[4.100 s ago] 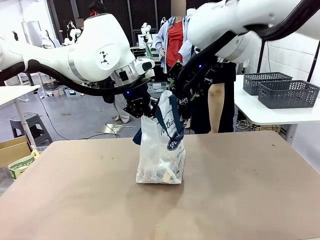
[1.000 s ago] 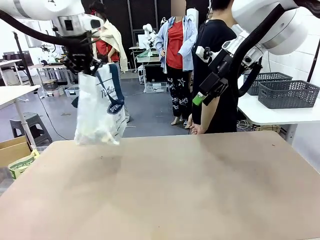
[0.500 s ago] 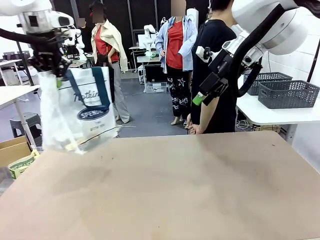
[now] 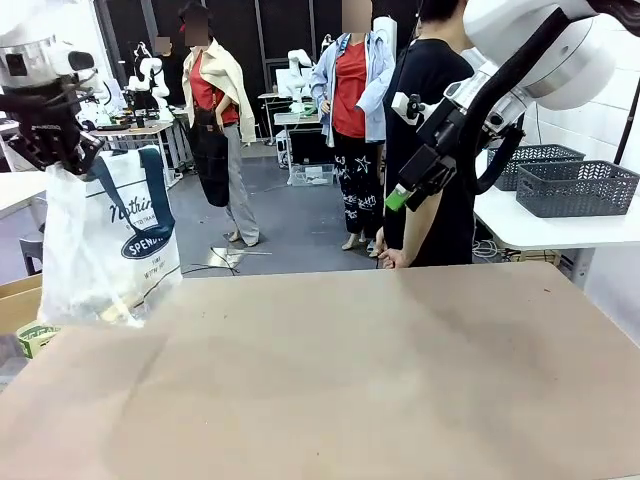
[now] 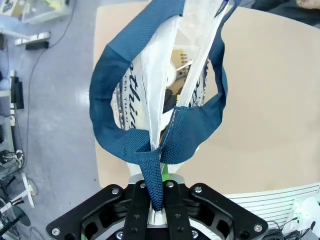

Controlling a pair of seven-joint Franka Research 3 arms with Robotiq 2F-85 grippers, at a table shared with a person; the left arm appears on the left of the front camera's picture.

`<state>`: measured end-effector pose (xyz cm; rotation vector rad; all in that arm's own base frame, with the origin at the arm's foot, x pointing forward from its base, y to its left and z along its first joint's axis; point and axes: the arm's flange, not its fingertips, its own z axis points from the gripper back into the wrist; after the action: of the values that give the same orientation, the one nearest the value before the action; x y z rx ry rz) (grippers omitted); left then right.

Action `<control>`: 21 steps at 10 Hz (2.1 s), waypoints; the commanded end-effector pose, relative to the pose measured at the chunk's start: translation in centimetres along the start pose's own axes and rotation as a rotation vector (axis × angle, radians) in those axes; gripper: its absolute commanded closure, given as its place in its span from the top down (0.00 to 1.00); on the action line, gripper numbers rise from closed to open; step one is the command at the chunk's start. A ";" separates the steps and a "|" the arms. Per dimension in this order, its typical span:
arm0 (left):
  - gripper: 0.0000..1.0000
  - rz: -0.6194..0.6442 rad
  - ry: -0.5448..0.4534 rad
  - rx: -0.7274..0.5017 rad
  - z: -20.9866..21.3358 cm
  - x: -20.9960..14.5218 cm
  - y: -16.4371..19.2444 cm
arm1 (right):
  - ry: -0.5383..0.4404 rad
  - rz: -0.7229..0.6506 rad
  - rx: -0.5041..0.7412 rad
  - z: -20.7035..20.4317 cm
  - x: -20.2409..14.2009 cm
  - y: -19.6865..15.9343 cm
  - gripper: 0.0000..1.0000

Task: Transfer purchased items from the store into the shopping bag.
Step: Move the Reusable shopping bag to the right side of the table.

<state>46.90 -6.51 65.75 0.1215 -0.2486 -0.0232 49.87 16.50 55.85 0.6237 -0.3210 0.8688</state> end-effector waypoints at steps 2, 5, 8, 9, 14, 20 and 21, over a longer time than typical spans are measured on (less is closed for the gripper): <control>0.00 -0.007 -0.003 0.004 1.2 1.0 -0.3 | -0.009 -0.009 0.019 0.1 -0.1 0.1 1.00; 0.00 -0.018 -0.058 -0.022 -1.4 1.2 -0.4 | -0.009 -0.009 0.019 0.1 -0.1 0.1 1.00; 0.00 0.037 -0.138 -0.118 -3.9 2.8 1.4 | -0.009 -0.009 0.019 0.1 -0.1 0.1 1.00; 0.00 0.076 -0.148 -0.113 -4.8 3.3 2.7 | -0.009 -0.009 0.019 0.1 -0.1 0.1 1.00; 0.00 0.157 -0.167 -0.084 -9.2 2.4 9.4 | -0.009 -0.009 0.019 0.1 -0.1 0.1 1.00; 0.00 0.204 -0.118 -0.154 -11.5 -2.0 12.1 | -0.009 -0.009 0.019 0.1 -0.1 0.1 1.00; 0.00 0.190 -0.127 -0.171 -11.4 -2.3 12.0 | -0.009 -0.009 0.019 0.1 -0.1 0.1 1.00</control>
<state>48.22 6.46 54.90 -0.0349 -0.3272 0.1786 49.87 16.47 55.85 0.6241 -0.3202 0.8687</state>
